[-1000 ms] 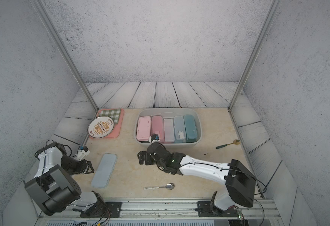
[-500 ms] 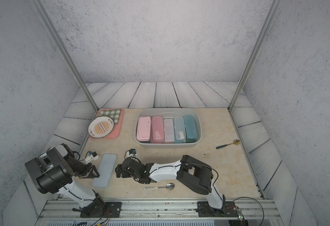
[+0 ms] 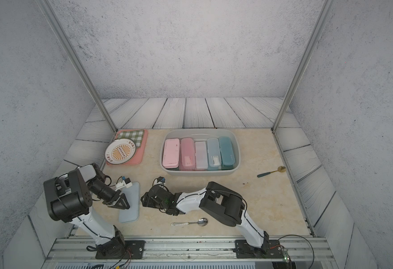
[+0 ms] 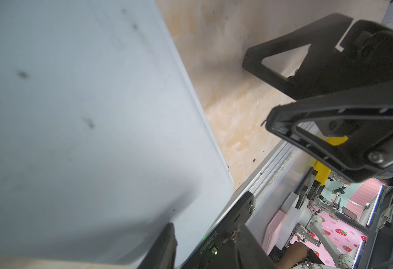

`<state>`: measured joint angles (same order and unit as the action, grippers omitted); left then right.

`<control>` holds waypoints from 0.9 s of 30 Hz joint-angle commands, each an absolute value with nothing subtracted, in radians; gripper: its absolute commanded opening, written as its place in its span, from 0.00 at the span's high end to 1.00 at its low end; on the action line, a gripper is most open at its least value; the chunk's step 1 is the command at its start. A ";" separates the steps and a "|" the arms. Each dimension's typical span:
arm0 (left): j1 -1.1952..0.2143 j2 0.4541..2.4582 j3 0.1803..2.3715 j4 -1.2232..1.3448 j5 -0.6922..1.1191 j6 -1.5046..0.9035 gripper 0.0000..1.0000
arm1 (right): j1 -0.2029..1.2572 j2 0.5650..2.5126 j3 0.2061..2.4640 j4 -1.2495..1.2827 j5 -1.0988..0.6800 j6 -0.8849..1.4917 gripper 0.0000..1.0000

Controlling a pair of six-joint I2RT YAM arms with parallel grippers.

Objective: Put the pencil case into the storage box
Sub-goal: Adjust the pencil case at the center of the board, then pick up the pencil case from the center of the board.

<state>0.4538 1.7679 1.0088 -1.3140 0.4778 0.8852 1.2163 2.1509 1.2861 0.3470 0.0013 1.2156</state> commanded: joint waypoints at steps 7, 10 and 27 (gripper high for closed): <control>0.664 1.730 1.127 -1.285 0.407 0.778 0.44 | 1.210 2.216 1.304 0.308 -0.058 1.194 0.35; 0.639 1.778 1.098 -1.258 0.442 0.737 0.45 | 1.209 2.235 1.334 0.300 -0.076 1.181 0.35; 0.430 1.896 1.091 -1.198 0.475 0.587 0.59 | 1.192 2.337 1.442 0.256 -0.143 1.216 0.39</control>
